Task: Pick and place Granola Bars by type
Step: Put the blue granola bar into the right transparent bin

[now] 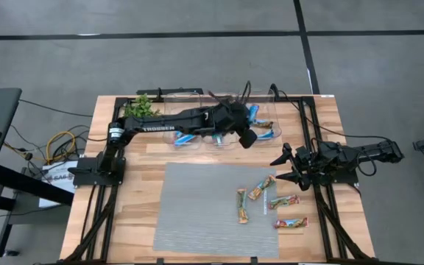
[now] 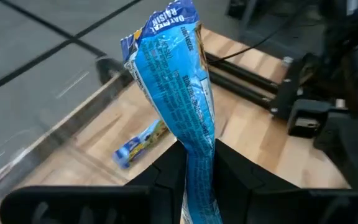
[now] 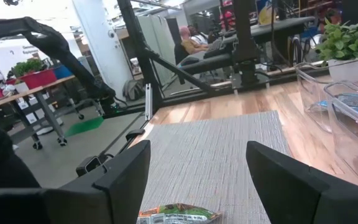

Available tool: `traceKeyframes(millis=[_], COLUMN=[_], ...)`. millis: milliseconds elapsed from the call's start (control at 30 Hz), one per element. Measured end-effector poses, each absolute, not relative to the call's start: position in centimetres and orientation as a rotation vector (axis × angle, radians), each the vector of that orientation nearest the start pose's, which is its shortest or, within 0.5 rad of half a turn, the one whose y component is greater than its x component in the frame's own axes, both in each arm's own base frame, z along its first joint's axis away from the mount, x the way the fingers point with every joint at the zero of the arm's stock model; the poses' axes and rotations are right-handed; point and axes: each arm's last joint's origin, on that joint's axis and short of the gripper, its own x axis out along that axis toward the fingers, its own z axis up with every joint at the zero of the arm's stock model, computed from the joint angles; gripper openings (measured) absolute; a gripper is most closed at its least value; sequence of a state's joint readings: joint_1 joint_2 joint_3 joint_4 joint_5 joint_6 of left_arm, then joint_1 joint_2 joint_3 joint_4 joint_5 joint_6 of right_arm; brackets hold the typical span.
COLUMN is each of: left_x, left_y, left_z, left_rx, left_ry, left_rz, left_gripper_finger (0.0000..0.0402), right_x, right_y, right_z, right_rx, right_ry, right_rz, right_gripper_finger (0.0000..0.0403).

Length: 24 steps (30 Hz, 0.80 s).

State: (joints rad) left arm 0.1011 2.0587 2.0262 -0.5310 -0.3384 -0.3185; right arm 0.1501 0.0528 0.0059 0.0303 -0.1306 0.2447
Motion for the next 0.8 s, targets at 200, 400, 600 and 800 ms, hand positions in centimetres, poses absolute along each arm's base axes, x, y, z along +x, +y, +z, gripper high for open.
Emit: traceKeyframes(millis=[200, 400, 600, 800], left_x=[47.1, 47.1, 48.0, 48.7], left_y=[8.3, 11.7, 14.2, 15.5], left_z=[34.7, 34.1, 31.2, 28.6], left_rx=[-0.155, -0.012, 0.039, 0.12], left_ry=[0.402, 0.417, 0.484, 0.553], left_rz=[0.436, 0.439, 0.391, 0.319], left_gripper_finger=[0.0063, 0.0063, 0.0063, 0.0063], right_x=[9.9, 9.9, 9.9, 9.9], right_y=[1.9, 1.9, 1.9, 1.9], right_z=[16.4, 16.4, 16.5, 16.4], right_rx=[0.243, 0.243, 0.243, 0.243], right_ry=[0.051, 0.05, 0.045, 0.054], right_rz=[0.277, 0.277, 0.278, 0.276], right_gripper_finger=[0.026, 0.026, 0.026, 0.026])
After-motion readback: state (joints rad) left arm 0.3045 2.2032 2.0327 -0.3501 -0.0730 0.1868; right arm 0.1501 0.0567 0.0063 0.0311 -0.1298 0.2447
